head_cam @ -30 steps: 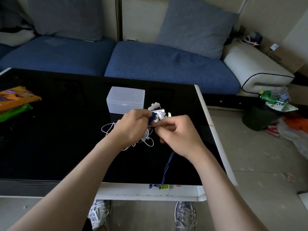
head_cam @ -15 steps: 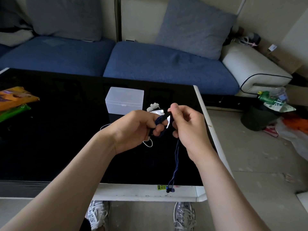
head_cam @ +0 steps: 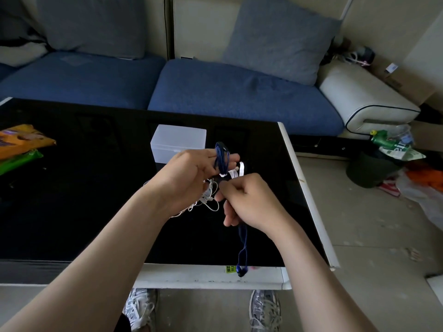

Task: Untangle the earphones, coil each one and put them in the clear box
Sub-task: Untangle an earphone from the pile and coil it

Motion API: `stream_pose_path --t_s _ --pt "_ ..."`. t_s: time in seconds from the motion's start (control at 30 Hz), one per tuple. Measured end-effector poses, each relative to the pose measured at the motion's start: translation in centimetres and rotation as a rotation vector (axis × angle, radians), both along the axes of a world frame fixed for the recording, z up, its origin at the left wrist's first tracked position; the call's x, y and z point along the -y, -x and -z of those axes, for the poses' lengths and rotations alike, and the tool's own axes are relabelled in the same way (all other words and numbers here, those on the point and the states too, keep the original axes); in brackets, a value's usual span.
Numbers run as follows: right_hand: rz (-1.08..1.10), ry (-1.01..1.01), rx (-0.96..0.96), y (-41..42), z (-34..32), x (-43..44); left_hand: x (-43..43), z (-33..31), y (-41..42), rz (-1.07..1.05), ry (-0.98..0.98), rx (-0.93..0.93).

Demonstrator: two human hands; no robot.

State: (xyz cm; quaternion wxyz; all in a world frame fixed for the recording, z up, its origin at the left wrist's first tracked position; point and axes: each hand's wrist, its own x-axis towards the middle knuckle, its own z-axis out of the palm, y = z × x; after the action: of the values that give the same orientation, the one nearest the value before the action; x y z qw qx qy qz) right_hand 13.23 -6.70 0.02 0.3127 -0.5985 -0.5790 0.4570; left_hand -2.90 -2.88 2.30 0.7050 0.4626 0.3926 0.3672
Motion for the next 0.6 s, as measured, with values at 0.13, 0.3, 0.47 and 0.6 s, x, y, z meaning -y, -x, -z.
stream_pose_path --t_s 0.13,0.3,0.47,0.6 --pt "0.039 -0.128 0.024 0.0 -0.5 -0.1 -0.4 1.2 0.1 -0.088 -0.162 -0.309" --pt "0.181 -0.344 0.106 -0.7 -0.9 -0.1 -0.1 1.4 0.8 0.068 -0.297 -0.464" --pt "0.252 -0.410 0.015 -1.6 -0.7 -0.2 0.4 0.5 0.6 0.162 -0.246 -0.448" --pt "0.411 -0.355 -0.150 -2.3 -0.5 -0.7 0.6 0.1 0.3 0.124 -0.075 -0.231"
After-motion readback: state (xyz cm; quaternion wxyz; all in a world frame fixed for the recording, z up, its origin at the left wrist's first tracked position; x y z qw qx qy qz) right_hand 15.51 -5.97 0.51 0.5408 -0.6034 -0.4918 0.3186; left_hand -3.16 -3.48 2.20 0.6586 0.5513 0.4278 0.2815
